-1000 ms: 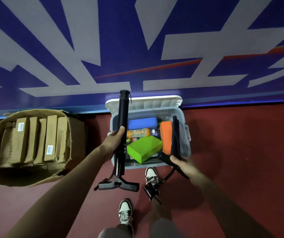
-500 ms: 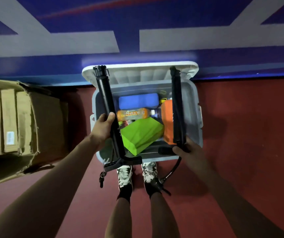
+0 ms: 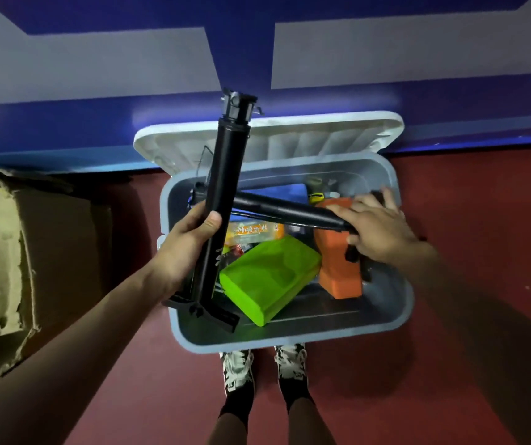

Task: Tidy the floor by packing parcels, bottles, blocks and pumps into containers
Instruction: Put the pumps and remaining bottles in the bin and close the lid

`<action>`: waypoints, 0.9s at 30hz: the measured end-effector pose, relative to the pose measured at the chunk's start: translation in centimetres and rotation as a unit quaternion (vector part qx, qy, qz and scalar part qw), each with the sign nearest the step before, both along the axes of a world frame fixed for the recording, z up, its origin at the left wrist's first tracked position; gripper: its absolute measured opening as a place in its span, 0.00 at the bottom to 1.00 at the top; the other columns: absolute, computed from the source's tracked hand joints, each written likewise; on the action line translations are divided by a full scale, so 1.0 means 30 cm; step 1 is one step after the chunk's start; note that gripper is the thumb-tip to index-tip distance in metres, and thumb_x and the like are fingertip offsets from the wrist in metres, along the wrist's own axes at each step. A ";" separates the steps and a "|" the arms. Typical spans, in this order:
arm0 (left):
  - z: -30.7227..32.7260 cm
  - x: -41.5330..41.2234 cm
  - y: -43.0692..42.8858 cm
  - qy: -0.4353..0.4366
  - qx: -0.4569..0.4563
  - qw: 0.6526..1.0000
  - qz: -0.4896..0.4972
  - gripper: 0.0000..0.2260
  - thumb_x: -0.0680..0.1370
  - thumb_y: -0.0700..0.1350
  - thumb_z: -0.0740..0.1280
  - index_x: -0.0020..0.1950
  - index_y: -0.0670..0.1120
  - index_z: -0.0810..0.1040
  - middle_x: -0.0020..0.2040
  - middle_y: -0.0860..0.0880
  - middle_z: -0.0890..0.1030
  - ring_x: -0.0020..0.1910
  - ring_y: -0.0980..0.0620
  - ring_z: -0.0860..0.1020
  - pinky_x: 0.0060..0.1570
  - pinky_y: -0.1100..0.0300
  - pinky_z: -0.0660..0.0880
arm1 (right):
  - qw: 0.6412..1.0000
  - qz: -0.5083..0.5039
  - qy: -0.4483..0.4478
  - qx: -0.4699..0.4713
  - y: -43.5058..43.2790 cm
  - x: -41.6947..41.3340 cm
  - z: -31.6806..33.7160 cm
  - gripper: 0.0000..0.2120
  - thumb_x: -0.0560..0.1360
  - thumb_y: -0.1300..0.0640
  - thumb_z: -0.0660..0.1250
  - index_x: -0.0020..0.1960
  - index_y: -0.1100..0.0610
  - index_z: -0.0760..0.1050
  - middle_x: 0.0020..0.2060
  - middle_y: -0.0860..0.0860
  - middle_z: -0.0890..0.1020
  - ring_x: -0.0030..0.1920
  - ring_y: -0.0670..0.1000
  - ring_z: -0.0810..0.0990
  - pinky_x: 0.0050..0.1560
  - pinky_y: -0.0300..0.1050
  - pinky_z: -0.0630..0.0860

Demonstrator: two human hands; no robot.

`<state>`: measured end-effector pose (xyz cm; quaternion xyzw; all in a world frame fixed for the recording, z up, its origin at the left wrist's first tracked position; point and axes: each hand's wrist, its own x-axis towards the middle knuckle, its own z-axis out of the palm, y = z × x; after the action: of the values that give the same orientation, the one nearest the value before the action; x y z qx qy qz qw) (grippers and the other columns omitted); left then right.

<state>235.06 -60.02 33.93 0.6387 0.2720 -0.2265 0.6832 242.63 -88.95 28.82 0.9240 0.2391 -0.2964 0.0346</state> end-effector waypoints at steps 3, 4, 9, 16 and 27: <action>-0.079 0.021 0.015 0.006 0.003 1.000 0.002 0.10 0.81 0.45 0.58 0.58 0.54 0.77 0.50 0.47 0.79 0.49 0.48 0.76 0.49 0.57 0.74 | 0.999 0.006 -0.038 -0.019 0.082 0.086 -0.124 0.35 0.76 0.65 0.60 0.78 0.48 0.49 0.73 0.51 0.62 0.77 0.52 0.47 0.74 0.60 0.39; -0.103 0.030 0.011 0.011 0.013 1.000 0.003 0.10 0.81 0.45 0.58 0.58 0.52 0.76 0.49 0.46 0.78 0.47 0.47 0.75 0.46 0.58 0.74 | 0.999 -0.010 -0.032 -0.011 0.096 0.089 -0.157 0.35 0.76 0.68 0.57 0.78 0.48 0.49 0.75 0.51 0.58 0.78 0.53 0.45 0.74 0.60 0.39; -0.170 0.058 -0.056 -0.021 0.075 0.997 -0.017 0.09 0.80 0.41 0.60 0.59 0.50 0.72 0.44 0.48 0.76 0.35 0.61 0.76 0.33 0.73 0.73 | 0.979 -0.167 -0.087 0.079 0.031 -0.067 -0.247 0.29 0.71 0.62 0.56 0.72 0.54 0.66 0.71 0.58 0.67 0.71 0.62 0.62 0.71 0.63 0.57; -0.282 0.098 -0.160 -0.107 0.276 0.908 -0.297 0.25 0.76 0.53 0.63 0.72 0.48 0.65 0.63 0.46 0.71 0.61 0.50 0.71 0.62 0.57 0.68 | 0.609 -0.701 0.144 0.341 -0.133 -0.187 -0.264 0.14 0.79 0.56 0.60 0.64 0.53 0.71 0.47 0.54 0.80 0.45 0.53 0.79 0.44 0.45 0.73; -0.697 0.206 -0.222 -0.150 0.505 0.713 -0.462 0.27 0.76 0.51 0.64 0.74 0.53 0.60 0.69 0.44 0.64 0.68 0.43 0.63 0.67 0.49 0.60 | 0.929 -0.308 0.003 0.204 0.075 -0.107 -0.443 0.27 0.72 0.47 0.54 0.70 0.49 0.69 0.71 0.55 0.67 0.67 0.60 0.67 0.69 0.53 0.63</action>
<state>241.24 -66.69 13.01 0.9603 -0.0896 -0.2442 0.1006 239.43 -86.71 15.54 0.9385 -0.0014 -0.2401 -0.2483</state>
